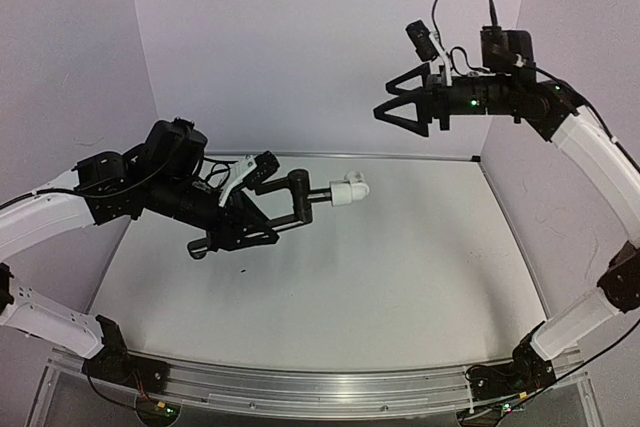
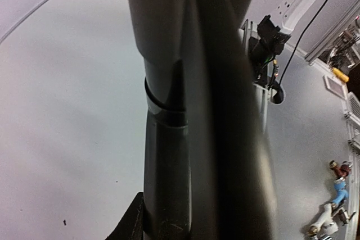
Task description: Install the water faucets
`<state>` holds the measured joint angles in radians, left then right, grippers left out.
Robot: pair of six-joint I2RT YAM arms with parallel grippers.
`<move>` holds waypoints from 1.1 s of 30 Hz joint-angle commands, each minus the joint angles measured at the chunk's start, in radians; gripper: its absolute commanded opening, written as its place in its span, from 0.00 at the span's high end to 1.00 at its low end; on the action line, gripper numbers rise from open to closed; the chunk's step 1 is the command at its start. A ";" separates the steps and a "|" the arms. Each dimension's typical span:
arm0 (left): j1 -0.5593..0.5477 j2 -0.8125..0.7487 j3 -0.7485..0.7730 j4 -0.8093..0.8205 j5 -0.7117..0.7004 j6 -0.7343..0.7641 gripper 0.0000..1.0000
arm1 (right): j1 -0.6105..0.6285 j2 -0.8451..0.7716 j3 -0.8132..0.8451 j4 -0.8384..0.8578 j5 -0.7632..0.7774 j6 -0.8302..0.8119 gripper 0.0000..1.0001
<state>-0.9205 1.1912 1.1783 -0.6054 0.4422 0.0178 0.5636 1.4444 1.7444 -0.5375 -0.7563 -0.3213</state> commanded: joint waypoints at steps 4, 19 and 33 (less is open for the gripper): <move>0.132 -0.038 0.042 0.208 0.408 -0.263 1.00 | 0.093 -0.240 -0.255 0.062 0.056 -0.704 0.07; 0.133 0.027 0.033 0.303 0.658 -0.343 1.00 | 0.278 -0.259 -0.372 0.195 0.154 -0.805 0.07; 0.132 0.017 0.037 0.284 0.625 -0.276 1.00 | 0.307 -0.173 -0.337 0.248 0.159 -0.637 0.30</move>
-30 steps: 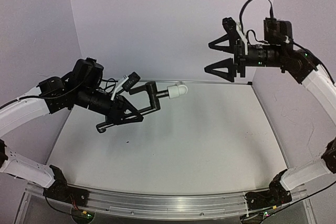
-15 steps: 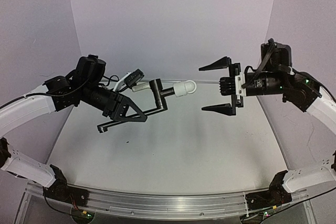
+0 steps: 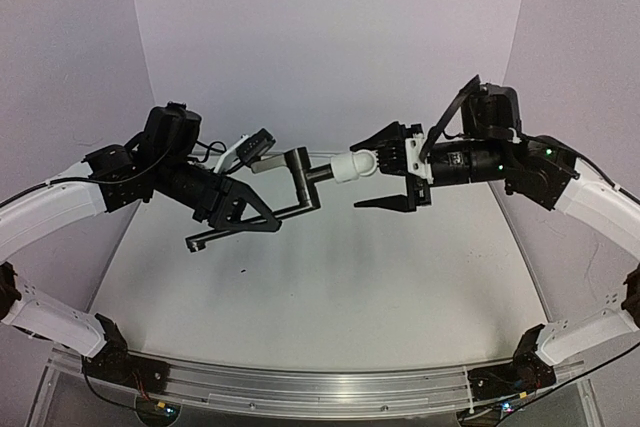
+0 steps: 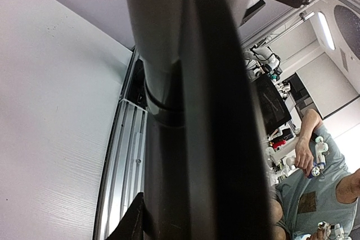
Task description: Install the water faucets
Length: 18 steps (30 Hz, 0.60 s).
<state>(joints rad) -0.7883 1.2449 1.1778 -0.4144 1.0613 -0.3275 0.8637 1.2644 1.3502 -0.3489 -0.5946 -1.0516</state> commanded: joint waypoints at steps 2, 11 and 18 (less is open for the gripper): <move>0.000 -0.041 0.036 0.084 -0.021 0.089 1.00 | 0.008 0.013 0.068 0.061 -0.013 0.138 0.36; -0.003 -0.053 0.047 0.064 -0.093 0.148 1.00 | 0.017 0.027 0.087 0.056 -0.021 0.268 0.59; -0.005 -0.051 0.064 0.053 -0.075 0.165 1.00 | 0.017 0.023 0.062 0.048 -0.001 0.262 0.43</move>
<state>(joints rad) -0.7910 1.2398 1.1778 -0.4371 0.9625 -0.2051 0.8743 1.2784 1.4010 -0.3224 -0.6024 -0.8097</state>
